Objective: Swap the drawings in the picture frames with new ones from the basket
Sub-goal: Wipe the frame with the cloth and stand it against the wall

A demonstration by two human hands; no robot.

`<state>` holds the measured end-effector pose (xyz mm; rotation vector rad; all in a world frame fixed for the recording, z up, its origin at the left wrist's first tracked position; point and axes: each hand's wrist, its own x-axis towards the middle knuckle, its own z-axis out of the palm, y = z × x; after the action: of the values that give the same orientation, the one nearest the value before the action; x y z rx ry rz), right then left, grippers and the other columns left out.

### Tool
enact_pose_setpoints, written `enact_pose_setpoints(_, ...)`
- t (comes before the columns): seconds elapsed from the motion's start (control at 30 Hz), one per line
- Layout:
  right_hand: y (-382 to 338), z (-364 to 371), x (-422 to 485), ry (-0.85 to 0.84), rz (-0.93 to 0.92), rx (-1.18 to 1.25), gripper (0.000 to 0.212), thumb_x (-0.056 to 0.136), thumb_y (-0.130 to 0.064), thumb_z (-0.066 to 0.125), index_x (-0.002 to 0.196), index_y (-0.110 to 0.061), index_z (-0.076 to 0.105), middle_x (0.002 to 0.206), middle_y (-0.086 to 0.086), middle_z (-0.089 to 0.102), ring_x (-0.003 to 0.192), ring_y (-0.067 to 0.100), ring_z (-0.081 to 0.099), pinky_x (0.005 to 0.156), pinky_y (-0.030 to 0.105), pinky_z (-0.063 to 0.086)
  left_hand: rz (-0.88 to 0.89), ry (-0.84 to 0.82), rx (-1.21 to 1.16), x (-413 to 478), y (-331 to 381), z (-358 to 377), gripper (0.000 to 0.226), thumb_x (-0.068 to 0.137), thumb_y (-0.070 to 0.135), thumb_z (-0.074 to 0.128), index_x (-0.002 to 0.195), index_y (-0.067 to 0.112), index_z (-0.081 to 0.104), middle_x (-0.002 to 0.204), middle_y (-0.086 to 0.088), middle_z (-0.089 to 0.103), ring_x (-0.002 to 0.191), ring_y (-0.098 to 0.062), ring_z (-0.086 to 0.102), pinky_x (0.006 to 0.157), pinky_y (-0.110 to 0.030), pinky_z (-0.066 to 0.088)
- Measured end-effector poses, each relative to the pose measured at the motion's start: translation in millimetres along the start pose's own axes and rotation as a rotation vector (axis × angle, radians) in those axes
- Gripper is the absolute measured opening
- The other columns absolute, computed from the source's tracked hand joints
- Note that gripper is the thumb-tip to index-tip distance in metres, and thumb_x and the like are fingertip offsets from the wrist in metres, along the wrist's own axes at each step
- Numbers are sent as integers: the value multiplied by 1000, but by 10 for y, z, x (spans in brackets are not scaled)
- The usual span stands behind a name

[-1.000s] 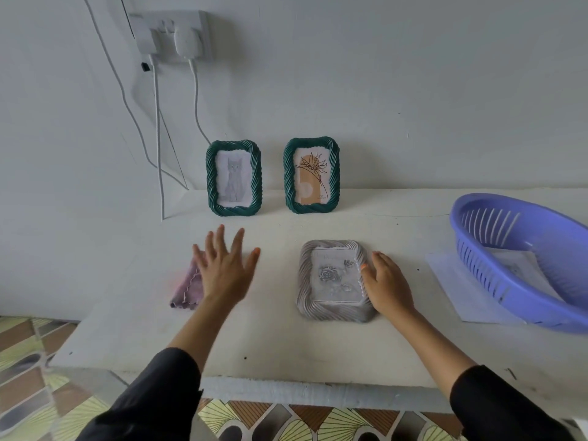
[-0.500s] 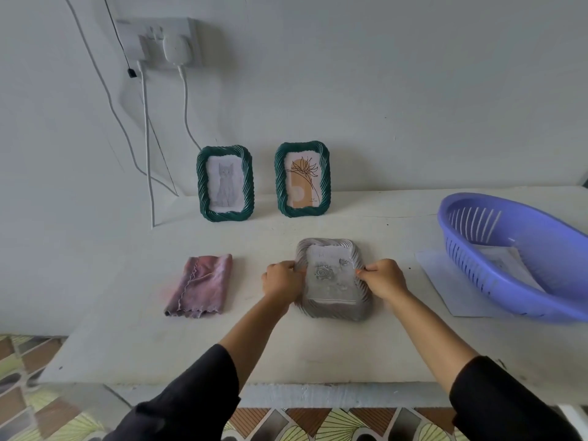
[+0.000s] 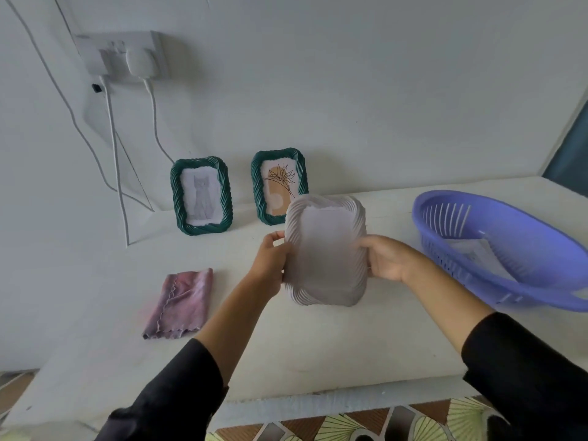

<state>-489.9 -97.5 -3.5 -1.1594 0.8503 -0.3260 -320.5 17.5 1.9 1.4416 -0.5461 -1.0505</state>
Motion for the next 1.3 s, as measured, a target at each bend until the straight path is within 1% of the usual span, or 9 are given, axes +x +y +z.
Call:
enact_pose_setpoints(0.1,-340,-128,83,24,-46,16,19,88,-4,42,85,-14,59,65,-1,69,62,13,64,69,27,47,87,-7,2,108,223,176,24,87,-5,41,92,19,44,81,-5,54,67,-19,52,53,-29,46)
enact_pose_setpoints(0.2,-750,-307,200,37,-107,-22,22,85,0,40,80,-13,57,54,-4,66,51,9,64,66,25,49,194,4,-9,288,482,452,27,86,-9,42,97,16,39,80,-3,53,65,-16,54,40,-19,48)
enact_pose_setpoints(0.37,-1325,-747,435,14,-170,-91,23,83,3,38,83,-12,56,76,4,60,73,18,59,74,29,47,262,-5,-3,755,789,941,33,85,-12,41,105,14,38,83,-4,54,67,-18,56,37,-18,48)
enact_pose_setpoints(0.47,-1510,-1009,636,31,-179,-143,22,84,2,38,82,-12,54,77,4,54,71,18,54,66,28,45,278,-6,-19,1034,903,1178,34,85,-13,39,108,12,36,83,-5,53,65,-18,55,37,-17,47)
enact_pose_setpoints(0.7,-1490,-1380,1238,30,-131,-131,23,84,2,36,83,-13,53,79,4,54,71,18,52,63,26,42,237,83,16,1640,833,1451,38,84,-15,37,106,15,36,83,-4,51,66,-18,54,37,-18,48)
enact_pose_setpoints(0.8,-1438,-1474,1455,54,-121,-147,21,84,2,37,87,-13,52,77,4,53,70,17,51,61,26,41,220,100,98,1854,747,1482,41,84,-15,36,115,12,37,84,-2,49,68,-16,53,46,-23,50)
enact_pose_setpoints(0.93,-1363,-1583,1691,86,-117,-170,19,83,2,40,83,-14,50,75,5,51,69,19,49,62,28,39,205,92,178,2093,632,1486,50,86,-15,36,131,7,31,90,-3,47,71,-13,51,55,-26,49)
enact_pose_setpoints(1.17,-1301,-1686,1942,104,-102,-228,18,82,0,45,92,-14,50,81,6,50,74,19,48,62,28,39,155,67,183,2369,472,1471,55,86,-16,35,134,8,26,90,-3,44,71,-15,49,60,-30,46)
enact_pose_setpoints(1.3,-1236,-1712,1993,106,-76,-240,17,82,1,44,85,-16,50,77,6,48,70,19,47,61,27,39,144,45,179,2445,362,1455,55,86,-16,35,134,8,25,89,-3,44,72,-15,49,60,-30,47)
